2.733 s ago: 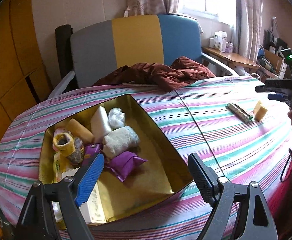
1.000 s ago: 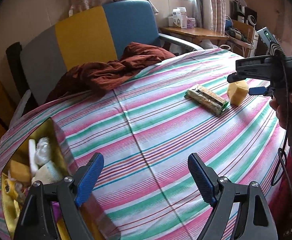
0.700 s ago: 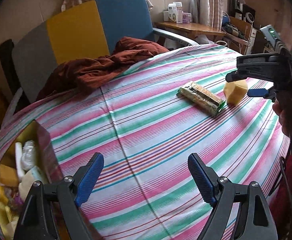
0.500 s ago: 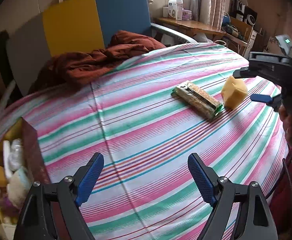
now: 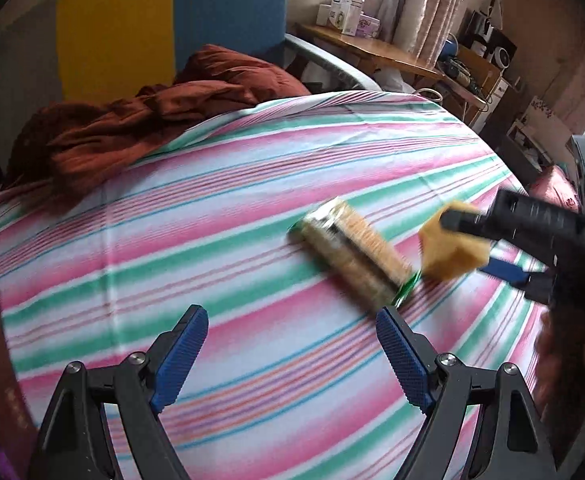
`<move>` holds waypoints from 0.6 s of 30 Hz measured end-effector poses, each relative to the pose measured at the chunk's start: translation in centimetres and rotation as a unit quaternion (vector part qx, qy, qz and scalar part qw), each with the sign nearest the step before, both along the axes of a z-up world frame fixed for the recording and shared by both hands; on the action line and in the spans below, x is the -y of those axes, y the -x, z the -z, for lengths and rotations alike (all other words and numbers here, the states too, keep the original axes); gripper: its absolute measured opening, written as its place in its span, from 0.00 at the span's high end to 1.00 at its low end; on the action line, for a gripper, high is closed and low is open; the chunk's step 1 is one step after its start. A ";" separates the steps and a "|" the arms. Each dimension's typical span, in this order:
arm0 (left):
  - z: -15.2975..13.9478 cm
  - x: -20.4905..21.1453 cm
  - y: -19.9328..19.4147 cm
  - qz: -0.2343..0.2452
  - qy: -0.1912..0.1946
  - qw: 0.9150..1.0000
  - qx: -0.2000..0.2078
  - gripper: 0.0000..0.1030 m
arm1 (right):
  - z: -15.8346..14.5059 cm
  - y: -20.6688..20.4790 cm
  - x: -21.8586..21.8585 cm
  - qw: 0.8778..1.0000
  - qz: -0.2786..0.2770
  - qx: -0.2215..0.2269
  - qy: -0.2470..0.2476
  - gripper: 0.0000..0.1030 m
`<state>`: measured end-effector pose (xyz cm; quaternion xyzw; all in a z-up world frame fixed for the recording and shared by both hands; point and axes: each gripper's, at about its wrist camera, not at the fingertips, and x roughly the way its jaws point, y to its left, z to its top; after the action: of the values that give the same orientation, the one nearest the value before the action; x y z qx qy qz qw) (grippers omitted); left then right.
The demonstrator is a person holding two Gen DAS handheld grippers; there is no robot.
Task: Organize objects
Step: 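Grasp the small yellow sponge with the right gripper while the left gripper grasps the cracker packet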
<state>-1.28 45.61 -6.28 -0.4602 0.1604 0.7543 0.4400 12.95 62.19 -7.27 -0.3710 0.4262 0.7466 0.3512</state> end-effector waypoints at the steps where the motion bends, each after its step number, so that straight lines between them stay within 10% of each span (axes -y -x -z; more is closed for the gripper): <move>1: 0.1 -0.7 0.1 0.002 -0.002 1.000 0.005 0.16 | 0.0 0.2 0.1 1.000 -0.006 0.004 -0.001 0.64; 18: 4.0 -9.7 2.0 -0.057 0.061 0.996 0.042 0.16 | -2.6 -2.1 -0.2 0.996 0.036 -0.064 -0.040 0.66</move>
<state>-3.29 55.31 -10.27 -0.5256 0.1611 0.7472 0.3735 15.05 62.38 -4.70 -0.2920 0.4307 0.7723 0.3644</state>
